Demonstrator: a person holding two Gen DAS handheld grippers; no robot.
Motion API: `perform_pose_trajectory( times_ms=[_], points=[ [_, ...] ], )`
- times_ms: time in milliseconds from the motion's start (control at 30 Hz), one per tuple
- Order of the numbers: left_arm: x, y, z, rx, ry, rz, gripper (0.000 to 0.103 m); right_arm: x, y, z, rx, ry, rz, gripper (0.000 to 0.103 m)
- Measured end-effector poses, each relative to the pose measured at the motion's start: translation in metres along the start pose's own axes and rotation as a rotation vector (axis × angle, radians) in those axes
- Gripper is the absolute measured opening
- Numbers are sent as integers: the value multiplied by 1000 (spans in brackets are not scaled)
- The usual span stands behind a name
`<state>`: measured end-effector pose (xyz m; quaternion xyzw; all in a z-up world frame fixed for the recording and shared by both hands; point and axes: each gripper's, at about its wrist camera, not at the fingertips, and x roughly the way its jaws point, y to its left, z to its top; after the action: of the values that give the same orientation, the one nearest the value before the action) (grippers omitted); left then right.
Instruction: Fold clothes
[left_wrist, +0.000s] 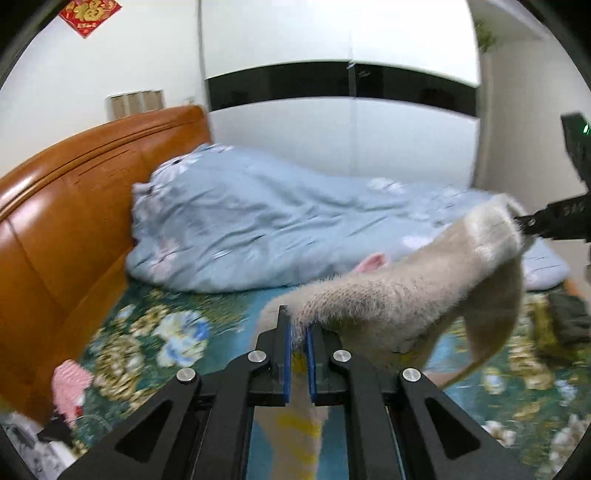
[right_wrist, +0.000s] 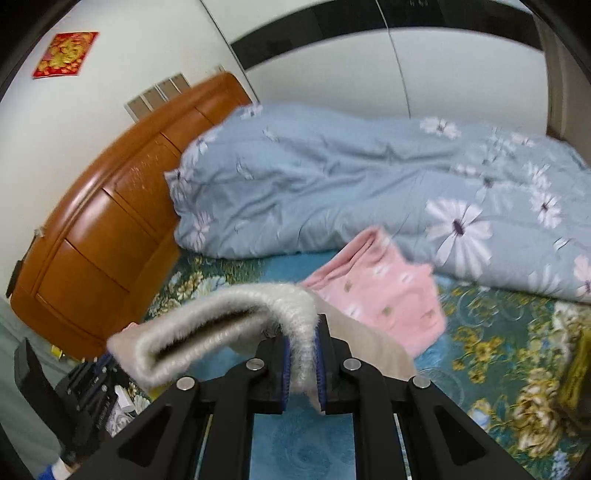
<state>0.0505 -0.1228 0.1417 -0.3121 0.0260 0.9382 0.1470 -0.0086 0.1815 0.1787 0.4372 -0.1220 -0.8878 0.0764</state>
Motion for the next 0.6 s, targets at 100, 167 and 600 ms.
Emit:
perform_pose_trajectory(
  times_ms=[100,167,600],
  points=[
    [-36,-1,1,-1,-11,-148,6,-50,5,-14,-57,-23,-16,12],
    [-56,2,-3,-13,24,-260,6,-80,6,-30,-72,-11,-15,12],
    [-1,-3,-9,-77,444,-500,7,-92,-17,-88,-45,327,7,12]
  ],
)
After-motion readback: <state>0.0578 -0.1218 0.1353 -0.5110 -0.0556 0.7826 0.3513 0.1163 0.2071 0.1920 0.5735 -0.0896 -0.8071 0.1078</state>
